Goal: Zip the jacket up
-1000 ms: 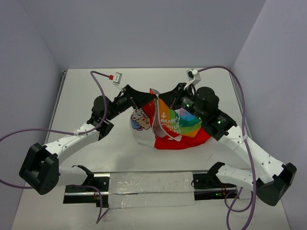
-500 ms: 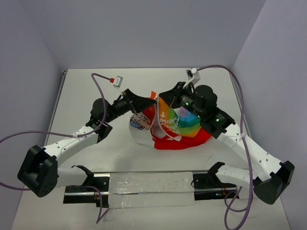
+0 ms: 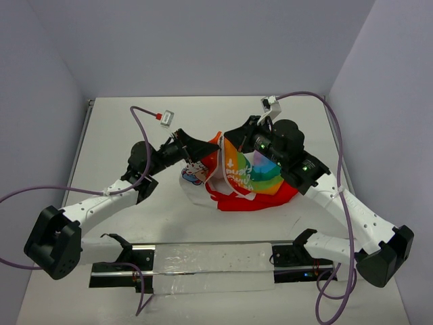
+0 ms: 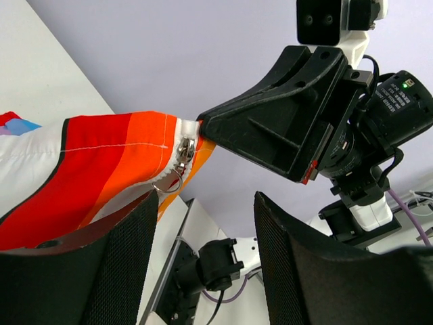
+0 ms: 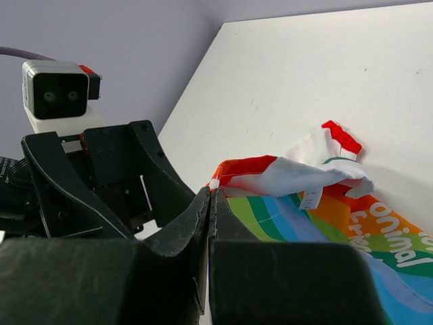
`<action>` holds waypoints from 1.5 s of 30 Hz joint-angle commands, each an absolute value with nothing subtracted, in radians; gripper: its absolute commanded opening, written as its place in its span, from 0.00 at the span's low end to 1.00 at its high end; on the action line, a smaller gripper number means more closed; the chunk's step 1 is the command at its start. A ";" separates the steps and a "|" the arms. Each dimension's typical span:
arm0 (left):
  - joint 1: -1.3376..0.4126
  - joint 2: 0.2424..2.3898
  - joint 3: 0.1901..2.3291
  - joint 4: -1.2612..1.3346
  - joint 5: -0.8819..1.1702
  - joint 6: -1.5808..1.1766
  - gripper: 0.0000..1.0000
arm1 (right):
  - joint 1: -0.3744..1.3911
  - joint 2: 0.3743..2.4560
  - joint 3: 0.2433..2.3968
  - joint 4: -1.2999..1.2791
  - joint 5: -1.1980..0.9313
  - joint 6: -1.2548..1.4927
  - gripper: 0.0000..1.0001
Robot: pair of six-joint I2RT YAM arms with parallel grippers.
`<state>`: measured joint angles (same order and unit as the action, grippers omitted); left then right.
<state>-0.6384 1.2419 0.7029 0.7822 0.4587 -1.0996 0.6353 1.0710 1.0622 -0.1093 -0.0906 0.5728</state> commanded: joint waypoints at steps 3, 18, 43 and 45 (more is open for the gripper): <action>-0.637 1.221 0.699 0.844 0.494 -1.109 0.64 | 0.626 1.071 1.112 -0.081 -0.086 0.577 0.00; -0.636 1.304 0.763 0.850 0.507 -1.100 0.66 | 0.626 1.055 1.117 -0.083 -0.102 0.584 0.00; -0.626 1.395 0.757 1.109 0.545 -1.222 0.63 | 0.608 1.022 1.103 -0.086 -0.114 0.598 0.00; -0.626 1.396 0.755 1.113 0.550 -1.226 0.62 | 0.606 1.021 1.101 -0.086 -0.115 0.599 0.00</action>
